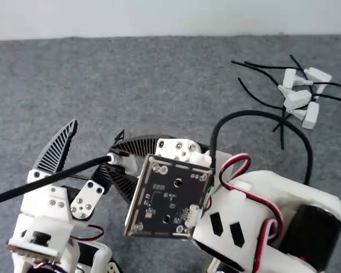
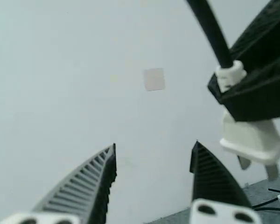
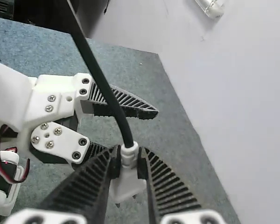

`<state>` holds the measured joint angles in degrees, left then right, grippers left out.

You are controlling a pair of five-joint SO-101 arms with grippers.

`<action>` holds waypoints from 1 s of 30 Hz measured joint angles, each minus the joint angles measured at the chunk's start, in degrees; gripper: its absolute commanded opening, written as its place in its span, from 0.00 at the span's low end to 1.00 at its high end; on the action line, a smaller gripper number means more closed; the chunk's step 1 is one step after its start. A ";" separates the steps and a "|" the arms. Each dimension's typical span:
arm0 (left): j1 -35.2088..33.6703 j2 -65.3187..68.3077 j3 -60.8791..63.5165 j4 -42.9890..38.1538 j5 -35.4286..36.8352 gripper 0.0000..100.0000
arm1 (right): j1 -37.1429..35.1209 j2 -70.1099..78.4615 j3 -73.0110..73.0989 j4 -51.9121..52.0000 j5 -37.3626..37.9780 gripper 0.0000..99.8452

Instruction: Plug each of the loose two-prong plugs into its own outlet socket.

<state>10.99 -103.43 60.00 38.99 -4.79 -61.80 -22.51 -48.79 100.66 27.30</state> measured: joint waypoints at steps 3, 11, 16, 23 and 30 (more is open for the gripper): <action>0.00 0.00 0.79 0.09 0.00 0.24 | 1.05 -0.26 0.35 0.00 0.00 0.01; -2.20 0.00 9.93 -4.04 0.09 0.24 | 3.16 -0.35 0.70 -0.09 0.00 0.01; -9.23 0.00 20.22 -11.08 -1.67 0.24 | 4.22 -0.35 4.31 0.00 -0.35 0.01; -13.89 0.09 24.18 -8.97 -2.02 0.24 | 6.77 -0.18 15.30 -5.80 -2.73 0.01; 1.76 0.09 10.55 8.97 -1.85 0.24 | 6.77 -0.26 15.82 -13.63 -0.79 0.01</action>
<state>12.75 -103.34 70.55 47.96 -6.64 -55.03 -22.77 -32.97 87.03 26.51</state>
